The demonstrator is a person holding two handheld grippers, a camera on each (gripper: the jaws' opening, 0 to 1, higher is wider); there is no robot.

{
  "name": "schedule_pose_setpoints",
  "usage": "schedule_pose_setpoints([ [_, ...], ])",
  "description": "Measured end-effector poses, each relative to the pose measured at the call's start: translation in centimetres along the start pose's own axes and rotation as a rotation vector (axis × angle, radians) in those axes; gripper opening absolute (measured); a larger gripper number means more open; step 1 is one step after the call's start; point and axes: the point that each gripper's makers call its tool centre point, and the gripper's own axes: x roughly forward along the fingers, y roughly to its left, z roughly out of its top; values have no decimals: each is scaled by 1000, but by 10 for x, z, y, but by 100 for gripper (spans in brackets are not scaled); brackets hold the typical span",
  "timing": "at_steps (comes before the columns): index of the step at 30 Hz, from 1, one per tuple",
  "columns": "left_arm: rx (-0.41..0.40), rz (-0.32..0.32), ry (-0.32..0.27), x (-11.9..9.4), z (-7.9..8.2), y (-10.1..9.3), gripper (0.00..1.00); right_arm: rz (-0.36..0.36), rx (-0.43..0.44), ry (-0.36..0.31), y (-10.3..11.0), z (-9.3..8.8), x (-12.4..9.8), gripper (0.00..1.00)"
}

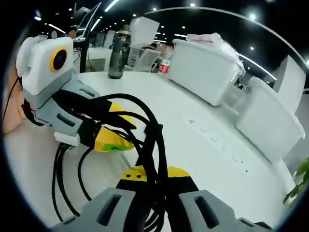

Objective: Coil the Type-C to USB data cable on the desktop and secure it with Velcro straps.

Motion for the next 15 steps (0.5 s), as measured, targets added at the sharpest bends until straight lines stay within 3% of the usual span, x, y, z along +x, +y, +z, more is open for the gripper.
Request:
schedule_pose_setpoints([
  [3, 24, -6, 47, 6, -13, -2, 19, 12, -41, 7, 0, -6, 7, 13],
  [6, 32, -7, 70, 8, -21, -1, 19, 24, -139, -40, 0, -2, 13, 16],
  [10, 0, -3, 63, 6, -25, 3, 19, 28, -106, -52, -3, -3, 11, 22],
  [15, -13, 0, 60, 6, -26, 6, 20, 93, 87, -118, -2, 6, -7, 23],
])
